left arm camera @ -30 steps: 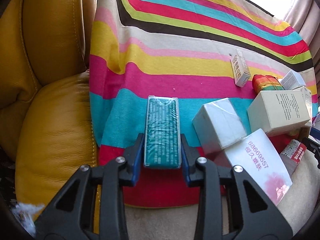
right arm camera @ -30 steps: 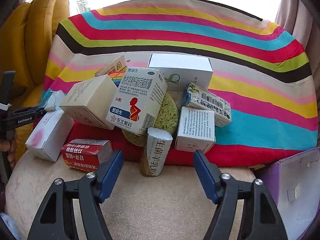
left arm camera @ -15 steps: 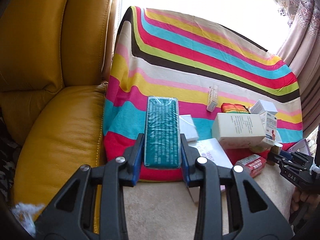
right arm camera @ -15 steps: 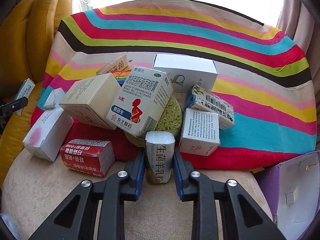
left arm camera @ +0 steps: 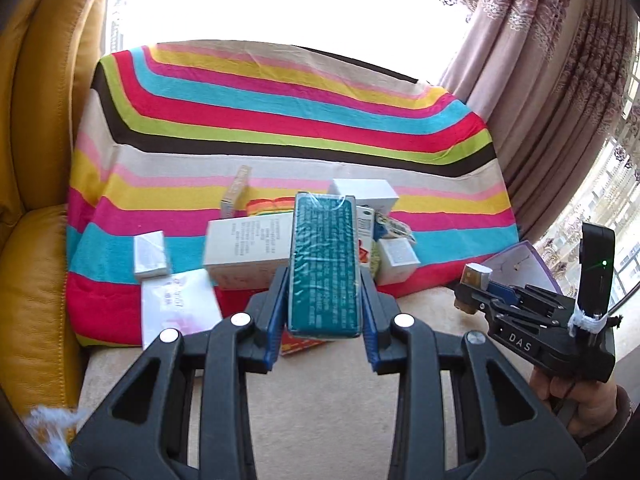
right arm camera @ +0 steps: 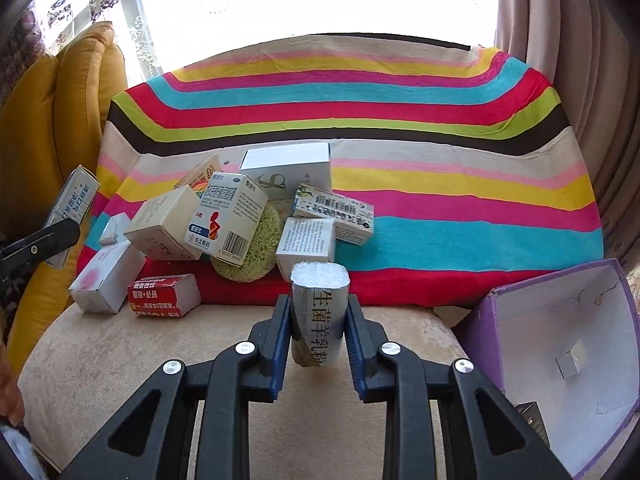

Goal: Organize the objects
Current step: 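Carry the teal pack and white tube into the purple box and release both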

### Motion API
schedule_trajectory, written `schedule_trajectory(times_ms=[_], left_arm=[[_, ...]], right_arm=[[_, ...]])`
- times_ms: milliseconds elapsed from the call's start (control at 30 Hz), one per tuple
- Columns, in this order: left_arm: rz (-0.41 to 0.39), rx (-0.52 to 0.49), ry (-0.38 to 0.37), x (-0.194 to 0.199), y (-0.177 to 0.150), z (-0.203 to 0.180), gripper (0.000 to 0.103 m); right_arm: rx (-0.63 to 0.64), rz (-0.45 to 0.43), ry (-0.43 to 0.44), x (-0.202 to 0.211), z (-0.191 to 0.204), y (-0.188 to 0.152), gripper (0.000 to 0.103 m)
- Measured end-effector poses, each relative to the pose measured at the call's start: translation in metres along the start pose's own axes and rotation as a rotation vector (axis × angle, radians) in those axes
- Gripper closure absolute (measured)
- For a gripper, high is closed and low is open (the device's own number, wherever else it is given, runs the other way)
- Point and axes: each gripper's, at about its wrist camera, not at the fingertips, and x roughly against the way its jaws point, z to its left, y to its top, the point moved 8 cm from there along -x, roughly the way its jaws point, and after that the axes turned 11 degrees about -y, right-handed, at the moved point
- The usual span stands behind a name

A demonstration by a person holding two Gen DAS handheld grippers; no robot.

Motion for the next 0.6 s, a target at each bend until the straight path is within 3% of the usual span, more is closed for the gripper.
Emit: schedule_trajectory(times_ms=[167,333,467,600], left_arm=[[0.077,-0.026,-0.123,-0.046,-0.004,-0.060,0.066],[0.119,-0.011,-0.160,-0.076,-0.013,-0.087,0.066],[0.110,-0.013,-0.097,-0.072,-0.019,-0.076,0.066],[0.005,-0.086,0.049,-0.030,-0.009,-0.062,0.066]], right_arm=[[-0.109,-0.024,-0.086,0.016,-0.072,-0.008,0.076],[-0.209,-0.033,-0.205,0.025,-0.149,-0.020,0.076],[-0.268,-0.020,-0.256,0.025,-0.190,-0.035,0.076],[-0.286,-0.010,-0.249,0.021,-0.196,-0.045,0.076]])
